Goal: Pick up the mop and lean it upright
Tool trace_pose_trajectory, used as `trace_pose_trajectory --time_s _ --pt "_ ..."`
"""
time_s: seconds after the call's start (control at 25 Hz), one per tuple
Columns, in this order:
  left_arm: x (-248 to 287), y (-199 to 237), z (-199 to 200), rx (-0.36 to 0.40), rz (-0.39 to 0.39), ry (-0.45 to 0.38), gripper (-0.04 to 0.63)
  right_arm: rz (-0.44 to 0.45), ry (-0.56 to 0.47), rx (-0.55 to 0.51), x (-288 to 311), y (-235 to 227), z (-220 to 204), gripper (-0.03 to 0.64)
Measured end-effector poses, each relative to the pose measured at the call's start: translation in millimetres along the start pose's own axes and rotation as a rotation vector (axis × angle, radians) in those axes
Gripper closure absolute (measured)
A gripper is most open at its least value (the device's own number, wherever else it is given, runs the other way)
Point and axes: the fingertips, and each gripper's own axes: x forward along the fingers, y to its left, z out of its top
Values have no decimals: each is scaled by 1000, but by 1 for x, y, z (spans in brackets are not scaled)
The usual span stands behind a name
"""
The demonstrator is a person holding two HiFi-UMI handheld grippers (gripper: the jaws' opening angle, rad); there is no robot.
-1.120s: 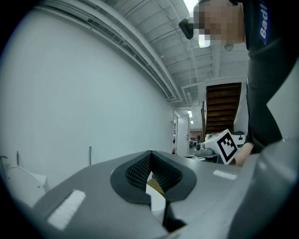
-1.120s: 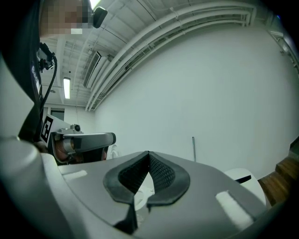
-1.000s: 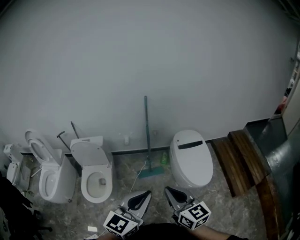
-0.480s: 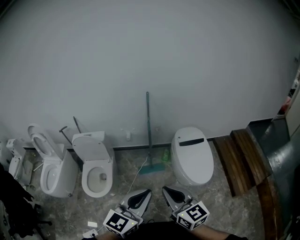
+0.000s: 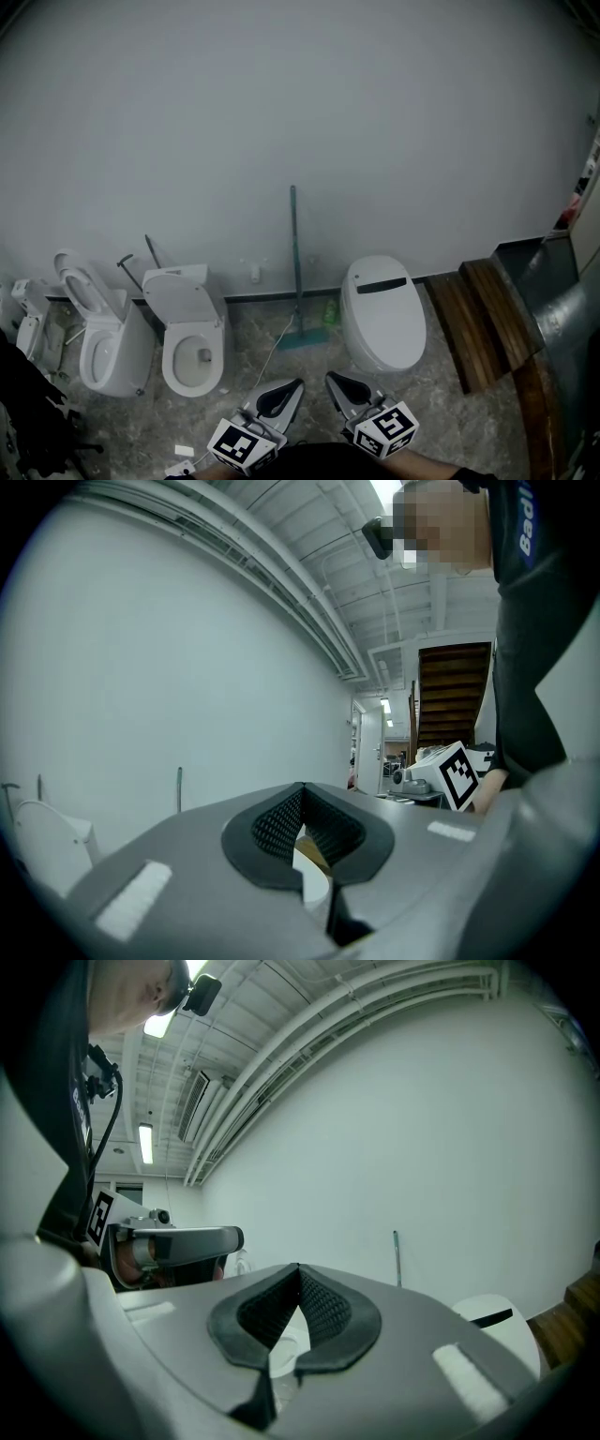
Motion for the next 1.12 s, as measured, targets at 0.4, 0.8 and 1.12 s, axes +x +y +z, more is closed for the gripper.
trace_pose_trajectory --time_s 0.4,0.8,1.12 --pt "2 -1 0 0 -7 -5 580 4 2 2 0 0 -4 614" --pt "0 1 -1 -5 -2 -3 580 1 3 4 0 1 -5 615" --pt "-2 0 0 -2 -2 -1 581 6 4 -2 -1 4 -3 615"
